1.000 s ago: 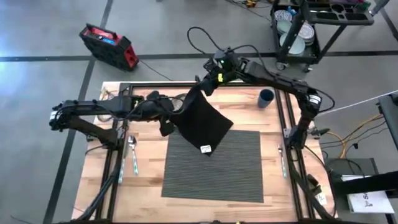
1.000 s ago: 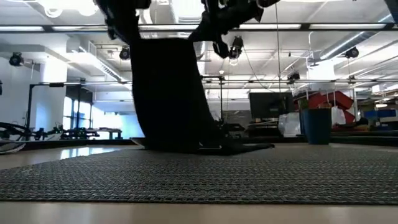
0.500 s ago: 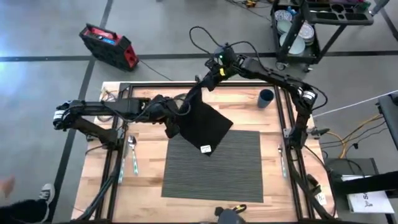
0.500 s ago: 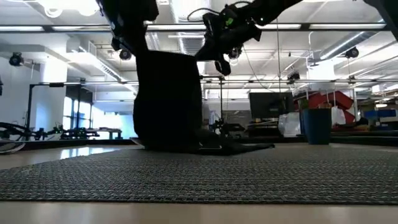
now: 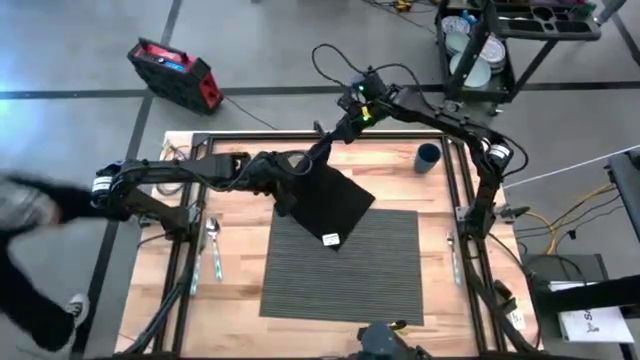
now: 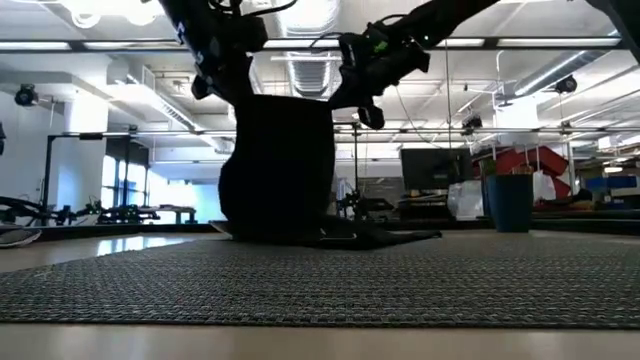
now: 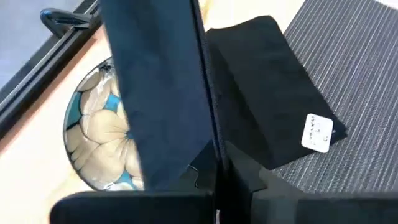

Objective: Set table place
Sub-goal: Fold the black napkin

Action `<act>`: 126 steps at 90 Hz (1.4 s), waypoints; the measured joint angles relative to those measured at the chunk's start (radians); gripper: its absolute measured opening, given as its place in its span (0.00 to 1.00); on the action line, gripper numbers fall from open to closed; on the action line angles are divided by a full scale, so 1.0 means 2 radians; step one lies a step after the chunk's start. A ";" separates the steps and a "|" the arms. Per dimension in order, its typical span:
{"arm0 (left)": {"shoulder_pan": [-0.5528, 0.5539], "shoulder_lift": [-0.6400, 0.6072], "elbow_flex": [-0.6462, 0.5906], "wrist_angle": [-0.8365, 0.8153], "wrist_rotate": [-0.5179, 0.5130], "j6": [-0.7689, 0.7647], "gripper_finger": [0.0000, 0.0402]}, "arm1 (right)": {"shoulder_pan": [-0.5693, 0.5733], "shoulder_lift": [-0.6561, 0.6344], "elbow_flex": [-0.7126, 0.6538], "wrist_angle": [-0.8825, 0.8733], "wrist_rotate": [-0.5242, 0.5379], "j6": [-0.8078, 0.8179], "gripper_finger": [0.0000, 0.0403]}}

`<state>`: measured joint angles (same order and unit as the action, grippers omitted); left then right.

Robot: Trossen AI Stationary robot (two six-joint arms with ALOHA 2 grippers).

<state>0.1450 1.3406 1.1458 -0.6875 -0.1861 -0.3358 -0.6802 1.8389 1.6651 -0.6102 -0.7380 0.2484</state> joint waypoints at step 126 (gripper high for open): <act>-0.054 0.012 0.268 0.011 0.018 0.017 0.00 | 0.003 -0.230 -0.003 0.014 -0.025 0.047 0.00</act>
<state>0.0375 1.3647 1.6825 -0.6650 -0.1511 -0.3027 -0.6742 1.3782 1.6585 -0.5821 -0.7888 0.3421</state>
